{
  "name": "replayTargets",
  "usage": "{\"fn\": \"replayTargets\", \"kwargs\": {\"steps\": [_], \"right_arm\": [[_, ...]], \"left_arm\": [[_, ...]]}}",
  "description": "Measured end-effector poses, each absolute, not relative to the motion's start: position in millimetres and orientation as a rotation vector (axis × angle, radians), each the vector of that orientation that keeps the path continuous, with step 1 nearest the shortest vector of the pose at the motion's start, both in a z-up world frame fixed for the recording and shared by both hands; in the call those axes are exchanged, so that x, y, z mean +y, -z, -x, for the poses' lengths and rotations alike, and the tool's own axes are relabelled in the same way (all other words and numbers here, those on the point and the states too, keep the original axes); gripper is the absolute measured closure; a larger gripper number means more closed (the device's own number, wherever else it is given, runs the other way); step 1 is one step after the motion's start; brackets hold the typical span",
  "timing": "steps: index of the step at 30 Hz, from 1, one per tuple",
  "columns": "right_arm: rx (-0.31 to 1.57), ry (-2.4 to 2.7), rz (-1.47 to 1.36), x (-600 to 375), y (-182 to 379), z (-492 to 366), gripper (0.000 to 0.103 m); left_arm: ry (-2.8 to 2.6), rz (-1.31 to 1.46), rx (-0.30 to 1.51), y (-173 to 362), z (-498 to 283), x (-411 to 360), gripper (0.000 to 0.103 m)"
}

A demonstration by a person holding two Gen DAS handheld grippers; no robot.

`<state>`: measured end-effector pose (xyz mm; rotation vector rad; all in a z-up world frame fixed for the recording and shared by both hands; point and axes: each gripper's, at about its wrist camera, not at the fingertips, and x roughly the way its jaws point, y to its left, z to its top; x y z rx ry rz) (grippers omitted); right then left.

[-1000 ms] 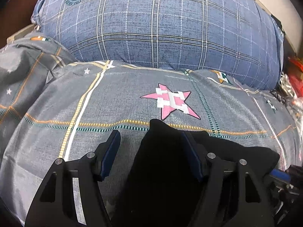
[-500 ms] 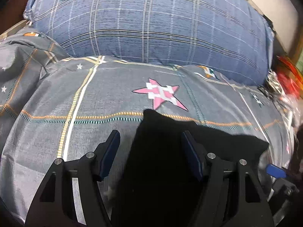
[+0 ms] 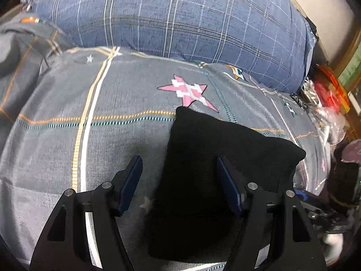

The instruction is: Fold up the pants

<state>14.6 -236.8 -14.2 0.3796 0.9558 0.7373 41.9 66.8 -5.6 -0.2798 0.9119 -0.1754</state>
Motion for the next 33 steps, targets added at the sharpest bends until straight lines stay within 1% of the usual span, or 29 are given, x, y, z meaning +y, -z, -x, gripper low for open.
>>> {"fn": "replayTargets", "kwargs": {"steps": [4,8,10,12,14,16,17,18,24,26,27,28,29,30,31,33], "right_arm": [[0.97,-0.751,-0.397,-234,22,-21,0.031],[0.966,-0.78,-0.385,-224,21,-26,0.03],[0.963,-0.789,-0.373,-220,21,-27,0.023],[0.956,-0.801,-0.361,-217,21,-27,0.019],[0.949,-0.802,-0.332,-214,21,-26,0.019],[0.946,-0.803,-0.32,-214,21,-27,0.019],[0.944,-0.803,-0.325,-214,22,-27,0.019],[0.94,-0.803,-0.331,-214,22,-28,0.018],[0.921,-0.813,-0.338,-216,24,-27,0.018],[0.912,-0.798,-0.297,-211,22,-24,0.023],[0.905,-0.785,-0.264,-209,20,-22,0.032],[0.899,-0.78,-0.255,-208,20,-21,0.038],[0.893,-0.781,-0.259,-208,17,-19,0.04],[0.888,-0.787,-0.265,-209,15,-18,0.046],[0.88,-0.793,-0.263,-209,12,-17,0.047],[0.856,-0.801,-0.231,-207,2,-12,0.049]], "left_arm": [[0.174,0.308,0.912,6,-43,72,0.034],[0.157,0.304,0.871,-2,-40,78,0.034],[0.165,0.29,0.895,1,-43,79,0.034],[0.177,0.29,0.917,6,-46,78,0.034],[0.196,0.307,0.929,10,-48,77,0.034],[0.211,0.331,0.948,15,-52,76,0.029],[0.203,0.337,0.957,18,-53,76,0.023],[0.197,0.349,0.963,20,-55,77,0.021],[0.222,0.421,0.967,24,-54,82,0.021],[0.229,0.421,0.956,24,-53,77,0.021],[0.264,0.423,0.965,22,-53,73,0.022],[0.299,0.429,0.972,21,-52,69,0.025],[0.325,0.431,0.976,20,-51,65,0.031],[0.313,0.405,0.965,16,-49,61,0.032],[0.304,0.368,0.952,11,-47,57,0.034],[0.296,0.352,0.936,5,-44,56,0.041]]}}
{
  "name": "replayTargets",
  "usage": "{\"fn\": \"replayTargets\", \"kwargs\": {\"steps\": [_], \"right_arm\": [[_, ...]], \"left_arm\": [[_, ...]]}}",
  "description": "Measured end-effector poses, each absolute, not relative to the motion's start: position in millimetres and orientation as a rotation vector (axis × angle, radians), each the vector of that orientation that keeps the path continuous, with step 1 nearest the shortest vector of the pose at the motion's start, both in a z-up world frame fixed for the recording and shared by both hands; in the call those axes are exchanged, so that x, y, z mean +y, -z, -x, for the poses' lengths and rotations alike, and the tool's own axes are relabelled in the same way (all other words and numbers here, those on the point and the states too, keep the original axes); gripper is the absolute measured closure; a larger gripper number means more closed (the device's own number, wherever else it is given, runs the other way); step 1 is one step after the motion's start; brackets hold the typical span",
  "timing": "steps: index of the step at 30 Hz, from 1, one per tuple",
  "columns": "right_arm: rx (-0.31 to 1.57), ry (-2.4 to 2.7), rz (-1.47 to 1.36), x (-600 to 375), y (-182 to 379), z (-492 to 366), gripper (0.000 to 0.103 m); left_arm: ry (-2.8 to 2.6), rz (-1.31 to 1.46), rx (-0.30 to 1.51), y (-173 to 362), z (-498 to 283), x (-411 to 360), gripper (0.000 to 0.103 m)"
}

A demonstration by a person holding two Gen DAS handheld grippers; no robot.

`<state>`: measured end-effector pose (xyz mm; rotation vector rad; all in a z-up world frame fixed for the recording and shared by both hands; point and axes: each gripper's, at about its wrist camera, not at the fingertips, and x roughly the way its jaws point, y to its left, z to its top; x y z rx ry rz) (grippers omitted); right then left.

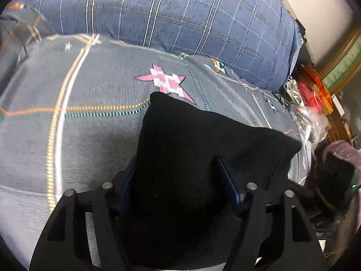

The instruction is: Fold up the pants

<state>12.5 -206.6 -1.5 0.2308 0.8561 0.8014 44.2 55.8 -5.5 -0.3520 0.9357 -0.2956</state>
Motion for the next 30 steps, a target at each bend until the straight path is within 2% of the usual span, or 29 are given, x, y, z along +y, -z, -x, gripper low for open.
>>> {"fn": "replayTargets", "kwargs": {"steps": [9,16,23,30], "right_arm": [[0.774,-0.823,-0.181,-196,-44,-22,0.05],[0.733,-0.841,-0.124,-173,-64,-57,0.05],[0.741,-0.843,-0.117,-160,-63,-120,0.05],[0.804,-0.816,-0.084,-148,-35,-166,0.05]], "left_arm": [[0.261,0.361,0.776,-42,-37,71,0.043],[0.215,0.353,0.721,-72,-70,84,0.043],[0.171,0.334,0.757,-56,-109,89,0.043],[0.126,0.328,0.784,-33,-135,99,0.043]]}}
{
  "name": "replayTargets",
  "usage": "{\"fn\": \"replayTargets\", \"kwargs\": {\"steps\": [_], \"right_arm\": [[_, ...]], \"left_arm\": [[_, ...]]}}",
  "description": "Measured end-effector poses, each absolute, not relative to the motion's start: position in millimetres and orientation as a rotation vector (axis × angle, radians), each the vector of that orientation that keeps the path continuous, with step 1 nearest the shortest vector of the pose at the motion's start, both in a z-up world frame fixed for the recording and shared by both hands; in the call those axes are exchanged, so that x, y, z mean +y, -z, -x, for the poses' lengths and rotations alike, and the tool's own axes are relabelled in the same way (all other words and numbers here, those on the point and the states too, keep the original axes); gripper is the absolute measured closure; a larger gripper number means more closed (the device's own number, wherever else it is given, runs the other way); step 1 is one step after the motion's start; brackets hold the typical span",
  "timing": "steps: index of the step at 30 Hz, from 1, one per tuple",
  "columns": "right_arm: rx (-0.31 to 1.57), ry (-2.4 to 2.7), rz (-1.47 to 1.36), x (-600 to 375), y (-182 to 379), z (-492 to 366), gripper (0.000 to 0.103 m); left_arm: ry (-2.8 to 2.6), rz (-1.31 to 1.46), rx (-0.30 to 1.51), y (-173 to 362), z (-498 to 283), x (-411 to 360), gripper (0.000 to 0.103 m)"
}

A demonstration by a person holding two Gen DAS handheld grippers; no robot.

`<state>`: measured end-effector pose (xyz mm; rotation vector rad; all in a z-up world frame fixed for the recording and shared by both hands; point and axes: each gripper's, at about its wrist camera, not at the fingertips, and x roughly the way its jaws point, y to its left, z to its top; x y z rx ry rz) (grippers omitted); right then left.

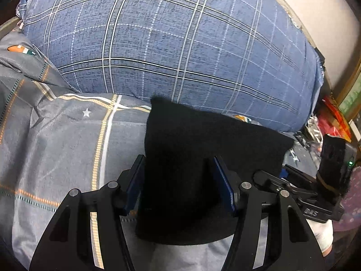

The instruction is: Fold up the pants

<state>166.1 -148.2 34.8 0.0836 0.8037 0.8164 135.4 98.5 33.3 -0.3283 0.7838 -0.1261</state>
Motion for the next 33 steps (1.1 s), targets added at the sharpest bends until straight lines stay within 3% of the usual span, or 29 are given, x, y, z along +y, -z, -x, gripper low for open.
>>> {"fn": "replayTargets", "kwargs": {"steps": [9,24,30,33], "right_arm": [[0.896,-0.726,-0.186,-155,4,-199,0.044],[0.744,-0.71,-0.099,-156,-61,-158,0.044],[0.731,-0.754,-0.03,-125,-61,-165,0.044],[0.757,-0.716,0.01,-114,-50,-176,0.033]], "left_arm": [[-0.003,0.328,0.847,-4,-150,116,0.043],[-0.073,0.208,0.791,-21,-136,101,0.043],[-0.078,0.202,0.777,-23,-136,100,0.043],[-0.078,0.2,0.782,-21,-137,99,0.043]]}}
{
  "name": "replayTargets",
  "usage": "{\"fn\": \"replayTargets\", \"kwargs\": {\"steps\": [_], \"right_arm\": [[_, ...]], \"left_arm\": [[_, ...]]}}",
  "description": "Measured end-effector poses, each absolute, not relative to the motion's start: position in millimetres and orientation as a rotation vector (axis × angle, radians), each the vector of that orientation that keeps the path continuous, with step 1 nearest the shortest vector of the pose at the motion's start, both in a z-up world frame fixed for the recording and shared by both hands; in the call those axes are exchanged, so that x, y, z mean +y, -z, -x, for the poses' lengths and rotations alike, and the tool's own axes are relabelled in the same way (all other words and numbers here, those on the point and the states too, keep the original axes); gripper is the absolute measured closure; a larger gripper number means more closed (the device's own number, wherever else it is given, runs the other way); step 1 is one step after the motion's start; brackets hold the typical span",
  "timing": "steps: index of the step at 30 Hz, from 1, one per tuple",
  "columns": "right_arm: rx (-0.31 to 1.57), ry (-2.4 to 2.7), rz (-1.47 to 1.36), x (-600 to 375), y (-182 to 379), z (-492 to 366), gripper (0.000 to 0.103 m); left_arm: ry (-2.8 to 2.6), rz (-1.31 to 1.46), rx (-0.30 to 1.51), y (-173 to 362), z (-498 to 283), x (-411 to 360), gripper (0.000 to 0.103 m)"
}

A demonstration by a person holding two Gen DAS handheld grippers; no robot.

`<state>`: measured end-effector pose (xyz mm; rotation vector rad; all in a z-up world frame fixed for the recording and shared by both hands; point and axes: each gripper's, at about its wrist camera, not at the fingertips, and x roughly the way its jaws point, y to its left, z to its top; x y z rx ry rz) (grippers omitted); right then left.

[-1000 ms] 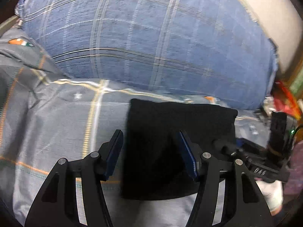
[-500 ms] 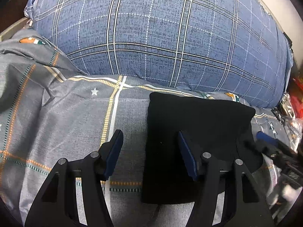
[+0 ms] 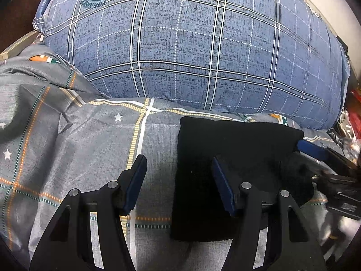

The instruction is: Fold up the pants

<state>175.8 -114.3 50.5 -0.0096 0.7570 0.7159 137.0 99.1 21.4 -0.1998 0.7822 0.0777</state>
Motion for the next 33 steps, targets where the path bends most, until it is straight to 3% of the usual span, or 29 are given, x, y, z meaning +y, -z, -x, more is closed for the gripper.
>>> {"fn": "replayTargets", "kwargs": {"steps": [5,7,11,21,33], "right_arm": [[0.802,-0.654,0.055,-115,-23,-187,0.031],[0.847,-0.63,0.076,-117,-7,-188,0.023],[0.888,-0.657,-0.027,-131,4,-191,0.019],[0.707,-0.644,-0.061,-154,-50,-134,0.019],[0.635,-0.642,0.048,-139,-78,-87,0.019]], "left_arm": [[-0.07,0.184,0.791,-17,-138,95,0.043],[-0.071,0.18,0.797,-15,-140,93,0.043],[-0.08,0.172,0.787,-16,-138,92,0.043],[-0.061,0.121,0.692,-33,-116,76,0.043],[-0.073,0.111,0.603,-54,-77,67,0.043]]}}
